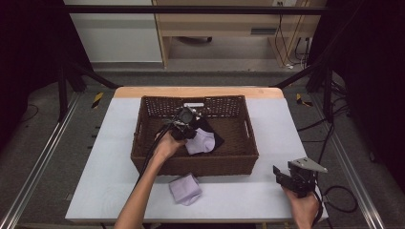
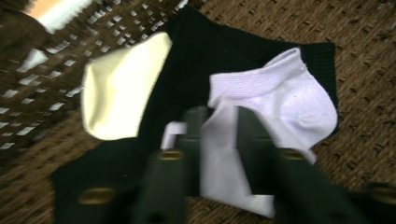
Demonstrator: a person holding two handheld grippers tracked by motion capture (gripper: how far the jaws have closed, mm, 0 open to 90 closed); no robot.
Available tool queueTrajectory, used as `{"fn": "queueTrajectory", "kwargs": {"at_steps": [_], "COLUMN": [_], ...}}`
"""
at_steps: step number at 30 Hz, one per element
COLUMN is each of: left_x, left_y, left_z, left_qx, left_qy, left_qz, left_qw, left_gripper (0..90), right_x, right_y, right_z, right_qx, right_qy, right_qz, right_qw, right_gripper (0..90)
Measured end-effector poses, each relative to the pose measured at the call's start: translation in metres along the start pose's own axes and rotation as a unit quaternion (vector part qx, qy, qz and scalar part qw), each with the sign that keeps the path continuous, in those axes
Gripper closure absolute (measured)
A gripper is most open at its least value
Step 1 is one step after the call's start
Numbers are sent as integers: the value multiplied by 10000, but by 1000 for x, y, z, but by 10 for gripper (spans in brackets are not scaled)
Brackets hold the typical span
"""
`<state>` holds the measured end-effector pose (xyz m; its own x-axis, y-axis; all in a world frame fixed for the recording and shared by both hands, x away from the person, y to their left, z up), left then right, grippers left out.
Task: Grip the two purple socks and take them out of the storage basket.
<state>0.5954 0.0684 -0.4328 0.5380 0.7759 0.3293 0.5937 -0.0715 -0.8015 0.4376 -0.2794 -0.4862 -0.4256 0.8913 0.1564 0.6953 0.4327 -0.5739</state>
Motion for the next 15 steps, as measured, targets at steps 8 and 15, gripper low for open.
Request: {"fn": "queueTrajectory", "kwargs": {"at_steps": [8, 15], "left_x": [0, -3], "left_y": [6, 18], "left_z": [-1, 3], "left_qx": [190, 853], "left_qy": [35, 118], "left_qz": [27, 28], "left_qw": [9998, 9963], "left_gripper": [488, 595], "right_x": [0, 1], "right_y": [1, 2], "right_z": [0, 0], "right_qx": [32, 58], "right_qy": [-16, -15], "right_qz": [-8, -20], "right_qw": [10000, 10000], "right_gripper": [385, 386]}}
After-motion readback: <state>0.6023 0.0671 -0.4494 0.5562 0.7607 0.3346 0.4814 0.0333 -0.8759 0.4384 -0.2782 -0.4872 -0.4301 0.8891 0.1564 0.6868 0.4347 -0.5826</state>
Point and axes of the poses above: each handheld gripper's, and its own axes: y roughly forward along the jaws, z roughly out of its underside, x roughly to its left, the point moved 3 cm from there along y, roughly forward along the jaws, and after that the axes turned 15 degrees about -z, right-handed, at the moved point
